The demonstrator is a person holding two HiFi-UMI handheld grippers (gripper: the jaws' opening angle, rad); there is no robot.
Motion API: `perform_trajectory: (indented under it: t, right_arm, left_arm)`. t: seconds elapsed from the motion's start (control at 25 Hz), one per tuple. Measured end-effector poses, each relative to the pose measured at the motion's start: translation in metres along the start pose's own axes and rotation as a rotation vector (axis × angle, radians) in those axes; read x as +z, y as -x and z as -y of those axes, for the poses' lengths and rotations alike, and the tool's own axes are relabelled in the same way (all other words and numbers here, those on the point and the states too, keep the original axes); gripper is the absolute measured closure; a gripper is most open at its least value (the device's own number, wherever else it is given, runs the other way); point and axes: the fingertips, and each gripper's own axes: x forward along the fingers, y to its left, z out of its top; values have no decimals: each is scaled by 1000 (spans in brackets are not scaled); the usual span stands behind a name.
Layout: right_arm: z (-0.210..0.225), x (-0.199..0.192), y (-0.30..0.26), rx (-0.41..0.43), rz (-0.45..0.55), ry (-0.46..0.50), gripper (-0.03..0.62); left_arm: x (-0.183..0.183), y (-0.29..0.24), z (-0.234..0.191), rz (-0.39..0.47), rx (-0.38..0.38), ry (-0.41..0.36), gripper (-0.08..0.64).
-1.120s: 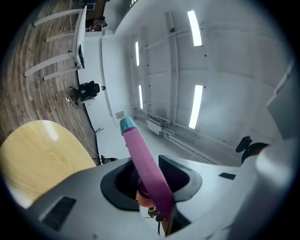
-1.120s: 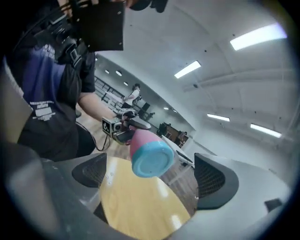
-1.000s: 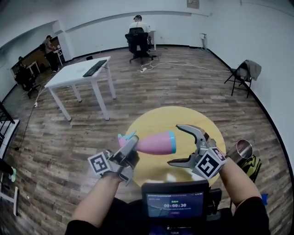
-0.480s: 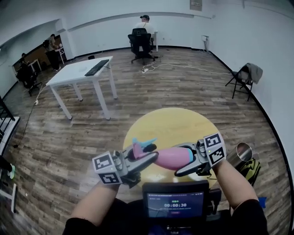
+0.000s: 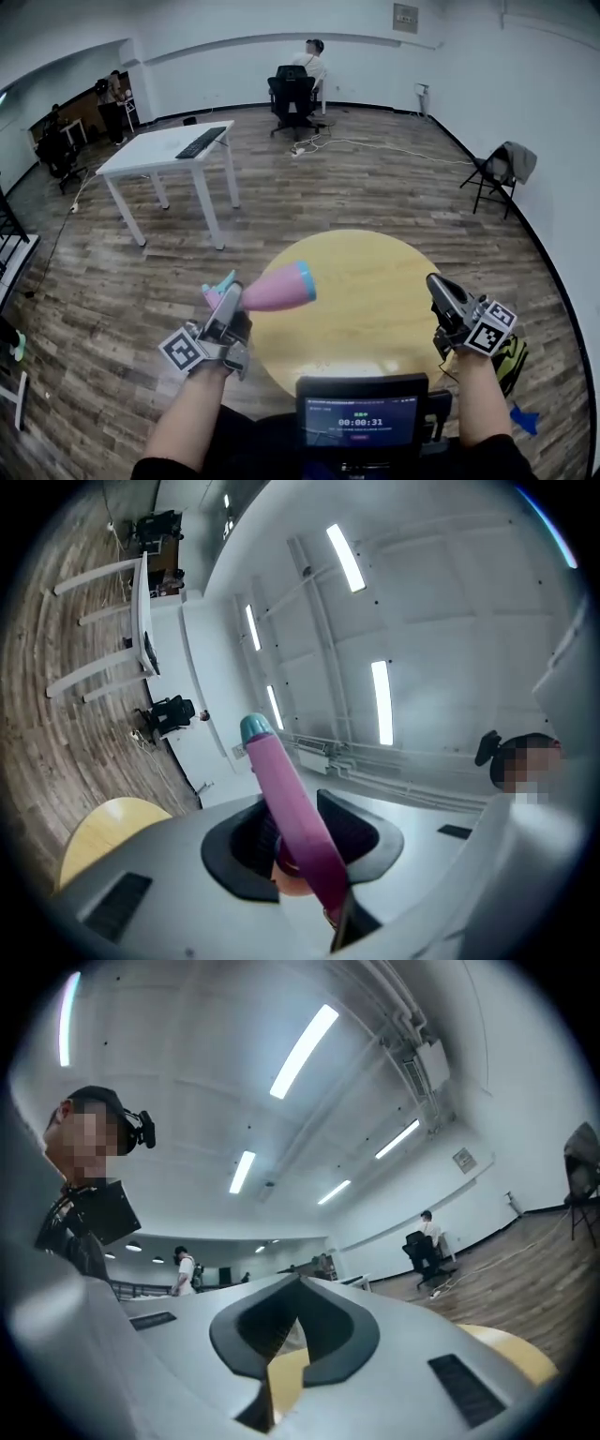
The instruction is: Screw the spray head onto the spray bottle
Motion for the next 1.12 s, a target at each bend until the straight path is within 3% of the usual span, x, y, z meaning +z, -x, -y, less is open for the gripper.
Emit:
perform_trajectory:
  t: [0.28, 0.52, 1.12]
  right_arm:
    - [2, -9, -2, -55, -36, 82, 577]
    - [-5, -19, -7, -31, -59, 91, 578]
    - [-11, -27, -11, 0, -71, 80, 577]
  left_arm:
    - [-18, -9, 12, -33, -35, -34, 414]
    - [-21, -10, 19, -65, -51, -65, 416]
    - [-23, -10, 22, -71, -66, -49, 416]
